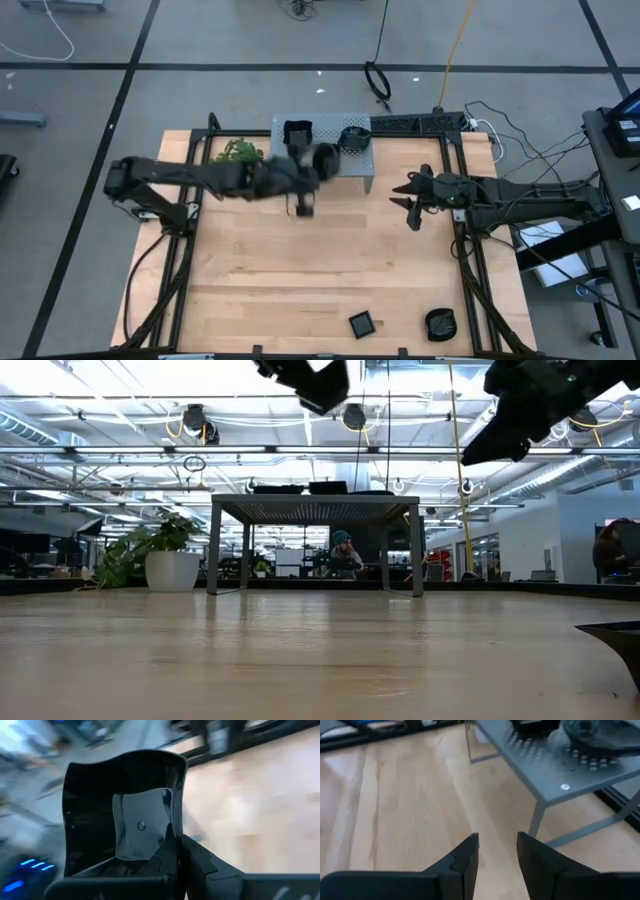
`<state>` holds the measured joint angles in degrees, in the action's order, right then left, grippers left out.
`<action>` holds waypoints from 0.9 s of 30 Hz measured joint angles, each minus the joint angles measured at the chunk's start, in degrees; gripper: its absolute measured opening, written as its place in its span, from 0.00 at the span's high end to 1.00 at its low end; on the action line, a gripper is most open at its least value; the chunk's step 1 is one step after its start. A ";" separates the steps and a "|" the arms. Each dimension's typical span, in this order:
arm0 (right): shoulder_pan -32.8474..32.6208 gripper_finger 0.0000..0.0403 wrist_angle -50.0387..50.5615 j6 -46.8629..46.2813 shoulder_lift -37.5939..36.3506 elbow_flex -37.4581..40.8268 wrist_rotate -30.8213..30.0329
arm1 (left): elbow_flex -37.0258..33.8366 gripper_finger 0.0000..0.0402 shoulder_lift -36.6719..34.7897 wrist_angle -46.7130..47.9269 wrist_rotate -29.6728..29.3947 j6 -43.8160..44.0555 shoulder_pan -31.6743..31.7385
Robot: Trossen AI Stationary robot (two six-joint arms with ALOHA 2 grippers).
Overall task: Pick & Place Mini shaped plates
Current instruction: Stack the black distorted square plate on top of the black distorted square plate on the shelf
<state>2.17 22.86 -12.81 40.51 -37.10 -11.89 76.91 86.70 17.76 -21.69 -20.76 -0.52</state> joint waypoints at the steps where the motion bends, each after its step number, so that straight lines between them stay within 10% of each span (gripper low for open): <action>1: 0.03 0.70 -0.64 -0.03 0.02 0.00 -0.78 | 0.17 0.96 -1.03 0.26 -1.09 -1.43 1.50; 12: 0.11 0.70 -7.28 -0.01 0.02 0.00 -3.45 | 0.17 0.98 -0.93 9.70 10.17 -6.13 20.33; 27: 0.13 0.70 -8.38 -0.01 0.02 0.00 -7.95 | 0.23 0.96 1.53 15.30 14.42 -9.57 28.10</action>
<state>2.31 14.48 -12.82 40.53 -37.10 -19.84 77.14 88.23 33.07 -7.27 -30.33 27.58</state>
